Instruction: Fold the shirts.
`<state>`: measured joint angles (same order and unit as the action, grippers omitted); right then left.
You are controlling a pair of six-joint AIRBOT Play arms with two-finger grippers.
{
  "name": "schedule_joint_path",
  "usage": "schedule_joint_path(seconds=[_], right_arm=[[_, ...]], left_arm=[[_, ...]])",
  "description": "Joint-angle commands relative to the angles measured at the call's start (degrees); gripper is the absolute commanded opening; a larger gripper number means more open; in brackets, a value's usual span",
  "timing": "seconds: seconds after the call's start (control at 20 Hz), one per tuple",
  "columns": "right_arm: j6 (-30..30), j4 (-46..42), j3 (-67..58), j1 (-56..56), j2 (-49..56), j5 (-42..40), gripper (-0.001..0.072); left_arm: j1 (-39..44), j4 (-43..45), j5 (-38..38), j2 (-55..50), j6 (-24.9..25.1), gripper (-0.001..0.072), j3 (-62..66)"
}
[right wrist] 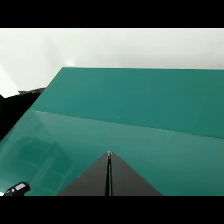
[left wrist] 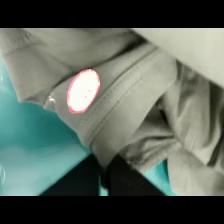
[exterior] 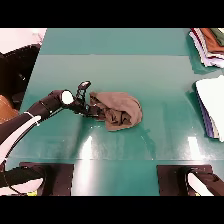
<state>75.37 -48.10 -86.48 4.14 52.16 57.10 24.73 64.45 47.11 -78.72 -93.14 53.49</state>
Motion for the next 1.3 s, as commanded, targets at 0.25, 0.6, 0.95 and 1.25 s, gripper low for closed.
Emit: schedule_joint_path(seconds=[0.25,0.6,0.95,1.25], right_arm=[[4.0,-4.1,13.4,0.1,0.0,15.6,0.0019],[1.1,2.7,49.3,6.0,6.1,5.2,0.0483],[-5.4,12.4,47.5,17.1,23.6,-5.7,0.0482],[-5.3,6.1,37.5,18.1,28.6,-7.1,0.0017]], left_arm=[[-8.5,7.8,1.9,5.9,0.2,0.0024,5.9],[-11.1,10.4,2.9,6.8,0.6,0.0025,6.1],[-11.1,12.9,3.1,6.8,0.6,0.0024,6.1],[-11.1,21.2,3.1,7.3,-0.1,0.0024,6.3]])
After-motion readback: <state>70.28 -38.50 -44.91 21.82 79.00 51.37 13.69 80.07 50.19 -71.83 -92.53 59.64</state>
